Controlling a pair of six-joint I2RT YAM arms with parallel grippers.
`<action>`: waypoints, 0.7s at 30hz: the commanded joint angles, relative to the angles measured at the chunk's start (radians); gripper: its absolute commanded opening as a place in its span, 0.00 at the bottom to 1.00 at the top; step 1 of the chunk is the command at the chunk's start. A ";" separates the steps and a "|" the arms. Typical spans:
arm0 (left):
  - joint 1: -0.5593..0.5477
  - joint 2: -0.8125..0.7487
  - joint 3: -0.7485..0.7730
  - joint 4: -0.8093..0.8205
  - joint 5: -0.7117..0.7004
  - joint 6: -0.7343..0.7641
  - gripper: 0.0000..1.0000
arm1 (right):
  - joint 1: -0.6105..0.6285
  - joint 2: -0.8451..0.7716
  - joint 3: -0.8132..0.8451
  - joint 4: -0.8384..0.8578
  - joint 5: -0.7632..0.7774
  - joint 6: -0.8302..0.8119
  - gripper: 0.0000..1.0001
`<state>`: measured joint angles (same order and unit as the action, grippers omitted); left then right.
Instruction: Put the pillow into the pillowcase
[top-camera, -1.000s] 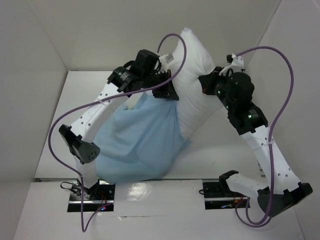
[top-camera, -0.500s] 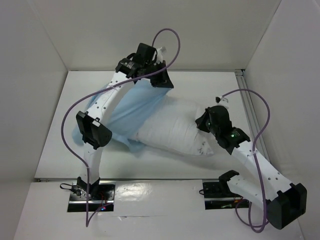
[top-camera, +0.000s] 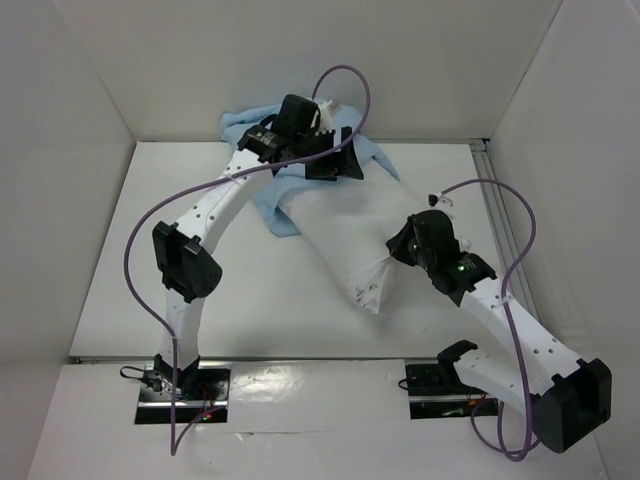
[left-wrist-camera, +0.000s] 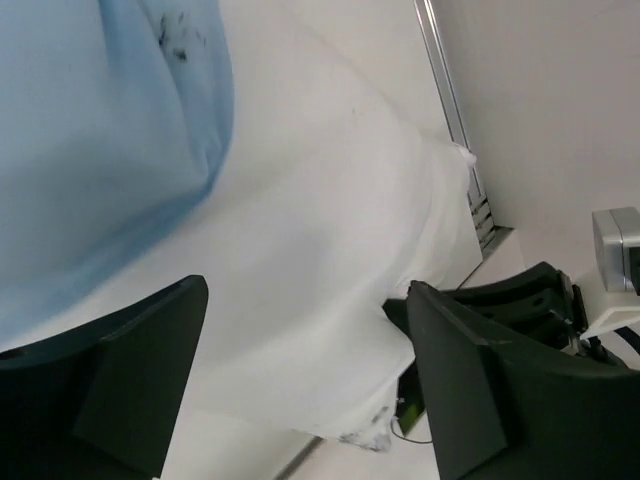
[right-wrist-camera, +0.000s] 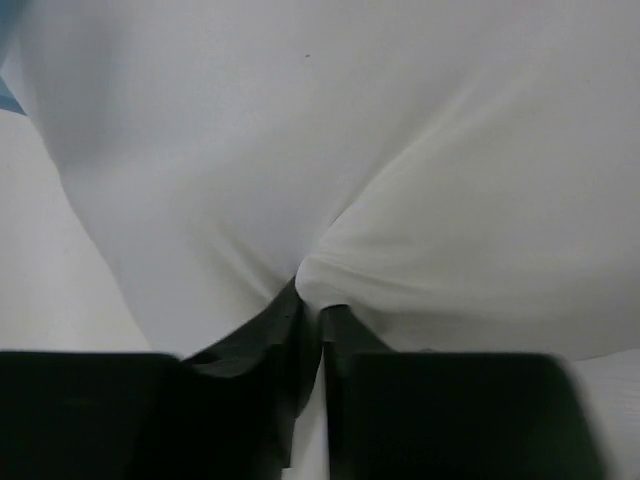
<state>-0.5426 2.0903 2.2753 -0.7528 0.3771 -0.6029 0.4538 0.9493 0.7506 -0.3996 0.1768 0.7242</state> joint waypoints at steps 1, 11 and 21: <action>0.004 -0.199 -0.017 -0.052 -0.065 0.074 0.96 | 0.017 0.014 0.097 0.029 0.025 -0.072 0.24; 0.317 -0.719 -0.843 0.136 -0.293 0.006 0.92 | 0.017 0.226 0.651 -0.278 0.158 -0.414 1.00; 0.382 -0.580 -1.369 0.710 0.025 -0.199 0.96 | 0.187 0.582 0.915 -0.420 0.182 -0.531 1.00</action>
<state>-0.1566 1.4948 0.9051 -0.2924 0.2886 -0.7242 0.6109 1.4830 1.6447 -0.6914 0.3145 0.2436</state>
